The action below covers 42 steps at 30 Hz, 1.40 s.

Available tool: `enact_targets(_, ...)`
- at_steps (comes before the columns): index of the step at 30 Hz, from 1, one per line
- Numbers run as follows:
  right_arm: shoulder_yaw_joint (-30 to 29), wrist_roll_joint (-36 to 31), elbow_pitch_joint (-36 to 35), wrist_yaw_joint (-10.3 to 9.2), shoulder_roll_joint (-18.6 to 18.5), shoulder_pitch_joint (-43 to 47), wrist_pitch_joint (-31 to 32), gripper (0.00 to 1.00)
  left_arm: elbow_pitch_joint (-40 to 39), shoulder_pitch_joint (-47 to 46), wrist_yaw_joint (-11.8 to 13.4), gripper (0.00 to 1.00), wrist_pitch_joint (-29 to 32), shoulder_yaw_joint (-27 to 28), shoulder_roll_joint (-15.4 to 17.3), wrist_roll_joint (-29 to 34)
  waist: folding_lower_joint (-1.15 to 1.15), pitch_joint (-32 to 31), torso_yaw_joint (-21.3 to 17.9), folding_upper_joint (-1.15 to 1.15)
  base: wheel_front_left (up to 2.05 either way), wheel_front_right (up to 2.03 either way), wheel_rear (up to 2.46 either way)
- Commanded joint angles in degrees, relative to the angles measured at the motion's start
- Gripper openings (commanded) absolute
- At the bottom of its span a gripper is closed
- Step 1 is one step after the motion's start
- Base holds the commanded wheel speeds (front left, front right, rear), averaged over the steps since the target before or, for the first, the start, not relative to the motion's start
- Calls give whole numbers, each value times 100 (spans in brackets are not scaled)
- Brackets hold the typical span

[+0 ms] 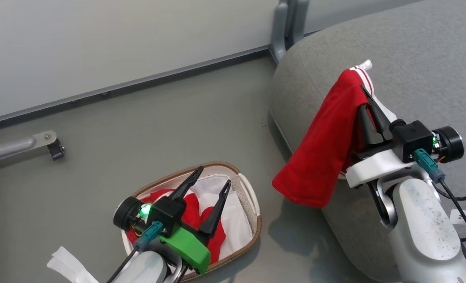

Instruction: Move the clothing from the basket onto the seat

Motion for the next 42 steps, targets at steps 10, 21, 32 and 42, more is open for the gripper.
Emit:
enact_targets(10,-300,3,4,-8,-15,11,-15,0,101,-230,-142,100,-5,-34,-110,249,0,620,-469,-1,0,0,0)
enact_targets(21,-774,-502,292,-8,-296,-1443,-14,0,162,-466,-184,100,-4,-153,-182,295,0,1238,133,-1,0,0,0)
enact_targets(32,-1424,-482,1354,-8,-1733,-4142,254,0,-11,-945,-193,100,-5,-442,-340,301,0,2043,1010,-1,0,0,0)
enact_targets(42,-2089,-1214,2345,-8,-2765,-5001,700,0,-372,-1331,-192,100,-5,-694,-456,411,0,2728,1658,-1,0,0,0)
